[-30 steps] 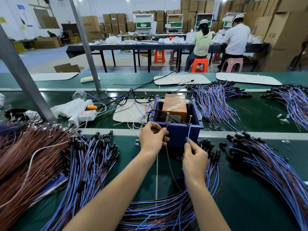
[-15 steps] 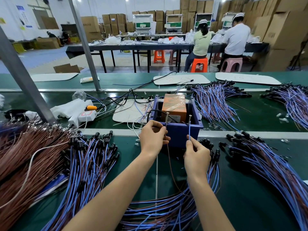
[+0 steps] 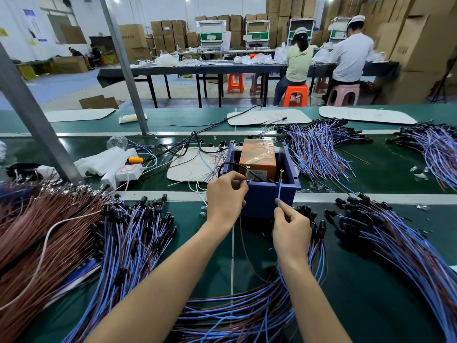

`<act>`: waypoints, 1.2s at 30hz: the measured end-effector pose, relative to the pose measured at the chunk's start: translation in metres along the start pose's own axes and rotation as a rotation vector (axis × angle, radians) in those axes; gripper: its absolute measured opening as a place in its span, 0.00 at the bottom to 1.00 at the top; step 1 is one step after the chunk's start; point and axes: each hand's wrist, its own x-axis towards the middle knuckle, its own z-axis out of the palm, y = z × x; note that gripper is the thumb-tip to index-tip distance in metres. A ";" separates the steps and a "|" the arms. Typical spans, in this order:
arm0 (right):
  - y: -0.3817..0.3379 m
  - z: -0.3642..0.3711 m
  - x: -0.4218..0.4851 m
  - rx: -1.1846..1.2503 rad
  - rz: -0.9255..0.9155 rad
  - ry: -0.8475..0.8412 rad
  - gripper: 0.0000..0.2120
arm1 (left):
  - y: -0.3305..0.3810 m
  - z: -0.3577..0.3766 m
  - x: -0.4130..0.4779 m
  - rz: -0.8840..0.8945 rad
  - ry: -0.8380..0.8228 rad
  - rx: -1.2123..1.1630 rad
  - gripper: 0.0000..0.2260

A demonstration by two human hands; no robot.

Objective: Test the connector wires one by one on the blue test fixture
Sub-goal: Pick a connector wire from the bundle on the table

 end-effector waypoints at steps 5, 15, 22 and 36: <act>0.001 -0.001 -0.003 -0.004 0.013 -0.012 0.15 | 0.001 -0.003 0.005 0.018 -0.008 0.069 0.05; 0.001 -0.001 -0.004 -0.037 0.016 -0.003 0.15 | -0.002 -0.004 0.011 0.073 -0.016 0.142 0.04; 0.000 -0.002 -0.005 -0.029 0.015 -0.006 0.15 | -0.002 -0.005 0.012 0.086 -0.023 0.162 0.04; -0.015 -0.012 -0.024 0.010 -0.011 -0.093 0.12 | 0.001 -0.014 -0.003 0.053 -0.092 0.031 0.02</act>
